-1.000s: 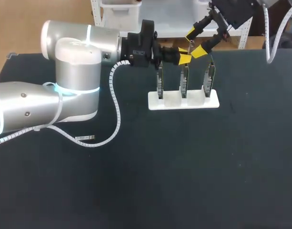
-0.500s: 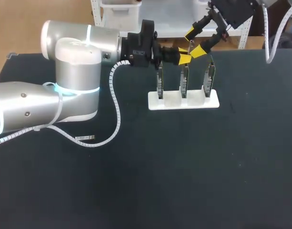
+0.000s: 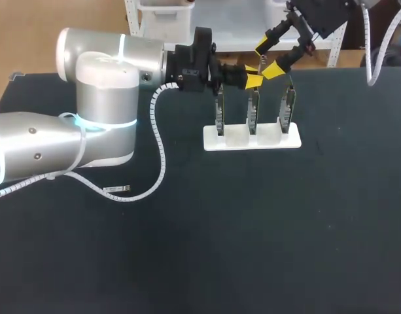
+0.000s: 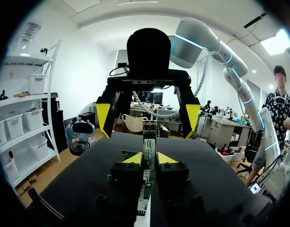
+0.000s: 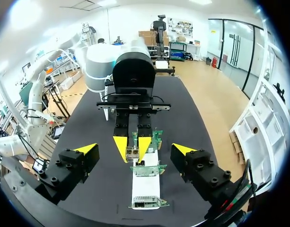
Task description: Pick up the optical module with the left hand, and insert it into the network port with the right hand.
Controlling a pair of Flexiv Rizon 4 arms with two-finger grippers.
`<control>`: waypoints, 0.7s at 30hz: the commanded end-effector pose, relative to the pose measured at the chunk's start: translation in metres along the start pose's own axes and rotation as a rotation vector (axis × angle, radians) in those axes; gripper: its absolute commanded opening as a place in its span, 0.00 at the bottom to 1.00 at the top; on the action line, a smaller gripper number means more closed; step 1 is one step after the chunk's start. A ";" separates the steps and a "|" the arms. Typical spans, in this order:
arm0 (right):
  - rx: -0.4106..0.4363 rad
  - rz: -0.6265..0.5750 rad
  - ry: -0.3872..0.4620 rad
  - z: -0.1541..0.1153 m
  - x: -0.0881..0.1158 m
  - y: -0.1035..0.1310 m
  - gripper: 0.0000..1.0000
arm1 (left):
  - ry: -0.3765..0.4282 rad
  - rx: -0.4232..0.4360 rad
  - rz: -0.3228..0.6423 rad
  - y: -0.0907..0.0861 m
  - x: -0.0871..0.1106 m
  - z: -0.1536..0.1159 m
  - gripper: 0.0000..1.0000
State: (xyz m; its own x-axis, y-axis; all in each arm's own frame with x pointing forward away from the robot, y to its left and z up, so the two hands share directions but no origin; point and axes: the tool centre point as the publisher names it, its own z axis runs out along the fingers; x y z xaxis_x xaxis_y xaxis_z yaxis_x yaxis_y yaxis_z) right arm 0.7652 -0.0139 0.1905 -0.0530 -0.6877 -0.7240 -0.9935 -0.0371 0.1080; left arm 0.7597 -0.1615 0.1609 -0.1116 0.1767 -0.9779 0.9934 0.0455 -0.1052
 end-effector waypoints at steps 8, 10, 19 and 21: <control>0.005 -0.001 -0.001 0.000 -0.001 0.004 1.00 | 0.000 0.002 0.001 0.002 0.000 0.001 0.00; 0.004 -0.003 -0.002 0.000 -0.002 0.004 1.00 | 0.000 0.002 0.001 0.002 0.000 0.001 0.00; 0.002 -0.006 0.001 0.000 -0.003 0.004 1.00 | 0.000 0.002 0.001 0.002 0.000 0.001 0.00; 0.000 -0.006 0.000 0.000 -0.003 0.004 1.00 | 0.000 0.002 0.001 0.002 0.000 0.001 0.00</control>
State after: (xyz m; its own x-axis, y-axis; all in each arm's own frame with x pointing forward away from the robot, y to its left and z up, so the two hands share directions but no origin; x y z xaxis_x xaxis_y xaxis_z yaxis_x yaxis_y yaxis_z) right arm 0.7633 -0.0118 0.1930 -0.0464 -0.6877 -0.7245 -0.9935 -0.0434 0.1048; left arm 0.7597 -0.1615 0.1609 -0.1116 0.1767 -0.9779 0.9934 0.0455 -0.1052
